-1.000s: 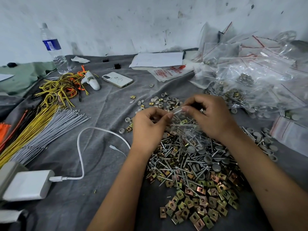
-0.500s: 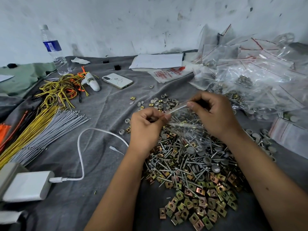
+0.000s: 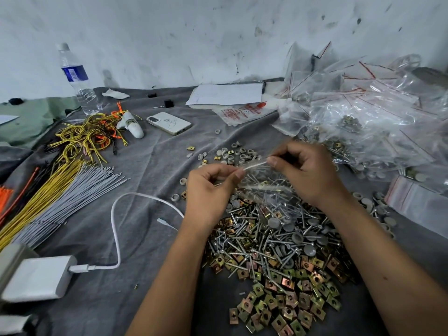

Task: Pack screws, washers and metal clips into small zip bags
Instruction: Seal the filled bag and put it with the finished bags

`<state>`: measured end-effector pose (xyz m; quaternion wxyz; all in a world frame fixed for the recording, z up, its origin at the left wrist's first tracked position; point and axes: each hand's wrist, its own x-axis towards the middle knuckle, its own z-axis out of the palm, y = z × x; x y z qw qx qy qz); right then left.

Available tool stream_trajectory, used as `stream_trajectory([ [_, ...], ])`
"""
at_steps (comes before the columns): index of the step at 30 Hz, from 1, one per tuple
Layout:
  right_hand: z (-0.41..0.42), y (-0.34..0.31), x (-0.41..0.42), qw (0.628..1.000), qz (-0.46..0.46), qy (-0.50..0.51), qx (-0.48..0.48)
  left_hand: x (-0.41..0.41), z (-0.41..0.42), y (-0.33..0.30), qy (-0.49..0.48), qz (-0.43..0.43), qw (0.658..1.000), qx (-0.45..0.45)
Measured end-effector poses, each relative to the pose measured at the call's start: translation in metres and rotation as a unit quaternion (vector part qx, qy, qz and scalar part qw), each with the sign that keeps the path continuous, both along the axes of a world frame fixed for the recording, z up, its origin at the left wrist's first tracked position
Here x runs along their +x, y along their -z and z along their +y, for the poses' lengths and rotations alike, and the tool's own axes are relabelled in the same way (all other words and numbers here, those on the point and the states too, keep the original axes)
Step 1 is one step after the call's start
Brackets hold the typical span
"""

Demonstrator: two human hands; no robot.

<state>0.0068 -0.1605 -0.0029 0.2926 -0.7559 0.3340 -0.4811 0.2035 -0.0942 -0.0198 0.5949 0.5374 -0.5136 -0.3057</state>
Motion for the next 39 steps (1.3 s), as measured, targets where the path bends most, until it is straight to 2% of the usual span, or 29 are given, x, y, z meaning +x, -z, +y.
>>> stream_trajectory([
  [8,-0.001,-0.001,-0.002,0.998,-0.025,-0.037,0.036,-0.001,0.001,0.001,-0.006,0.007,1.000,-0.008],
  [12,0.000,0.002,-0.001,0.996,0.024,-0.062,0.051,-0.006,0.005,-0.002,0.017,-0.006,1.000,-0.006],
  [15,-0.001,0.004,-0.001,0.996,0.031,-0.066,0.047,-0.004,0.006,-0.003,0.008,0.013,1.000,-0.005],
  [18,0.000,0.003,0.000,0.996,0.040,-0.075,0.040,-0.005,0.005,-0.004,-0.002,-0.010,1.000,0.006],
  [20,0.001,0.002,0.000,0.995,0.017,-0.082,0.045,-0.006,0.004,-0.005,-0.026,-0.016,1.000,0.006],
  [22,0.002,-0.001,-0.001,0.994,-0.015,-0.084,0.061,-0.005,0.004,-0.006,-0.047,0.012,0.999,-0.002],
  [25,0.001,-0.003,-0.004,0.995,-0.042,-0.063,0.070,0.000,0.005,-0.006,-0.022,0.030,0.999,-0.013],
  [31,0.001,-0.011,-0.013,0.995,-0.048,-0.047,0.075,-0.007,0.006,-0.017,-0.065,-0.054,0.996,-0.023],
  [35,-0.009,-0.040,-0.033,0.996,-0.050,-0.028,0.071,-0.033,-0.011,-0.047,-0.098,-0.106,0.987,-0.068],
  [39,-0.059,-0.080,-0.074,0.981,-0.126,0.108,0.099,-0.083,-0.045,-0.076,-0.138,-0.103,0.978,-0.115],
])
